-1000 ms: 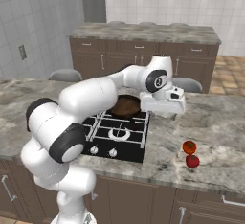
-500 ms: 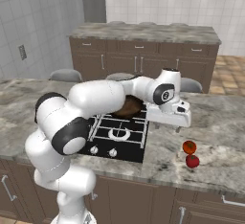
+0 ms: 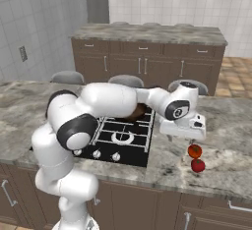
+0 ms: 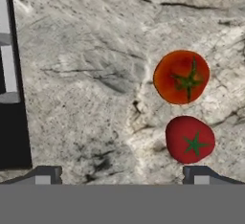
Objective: Put the tomato and tomato in the pan. Then turn on the rear right burner and set the heat to medium.
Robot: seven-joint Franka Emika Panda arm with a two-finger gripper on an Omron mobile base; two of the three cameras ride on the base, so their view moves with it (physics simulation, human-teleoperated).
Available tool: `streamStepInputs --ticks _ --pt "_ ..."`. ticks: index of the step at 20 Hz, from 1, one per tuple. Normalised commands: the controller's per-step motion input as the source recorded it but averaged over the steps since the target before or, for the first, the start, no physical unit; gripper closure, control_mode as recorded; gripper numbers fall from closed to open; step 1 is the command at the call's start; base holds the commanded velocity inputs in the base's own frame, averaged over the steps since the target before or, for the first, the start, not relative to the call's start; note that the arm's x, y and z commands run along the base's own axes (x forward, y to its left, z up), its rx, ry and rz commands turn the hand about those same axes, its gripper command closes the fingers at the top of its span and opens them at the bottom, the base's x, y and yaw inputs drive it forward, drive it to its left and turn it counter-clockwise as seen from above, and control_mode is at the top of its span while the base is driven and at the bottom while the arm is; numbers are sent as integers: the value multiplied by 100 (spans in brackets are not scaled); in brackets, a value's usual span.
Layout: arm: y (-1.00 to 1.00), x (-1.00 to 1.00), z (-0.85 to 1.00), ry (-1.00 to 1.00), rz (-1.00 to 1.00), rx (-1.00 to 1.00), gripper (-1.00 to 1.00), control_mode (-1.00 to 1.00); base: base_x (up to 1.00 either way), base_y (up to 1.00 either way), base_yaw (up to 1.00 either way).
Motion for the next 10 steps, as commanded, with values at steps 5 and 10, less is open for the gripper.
streamStepInputs --ticks 5,10 --pt "-53 -35 -30 0 14 1 -100 -100 0 0 0" --pt "-37 -15 -8 0 15 0 -100 -100 0 0 0"
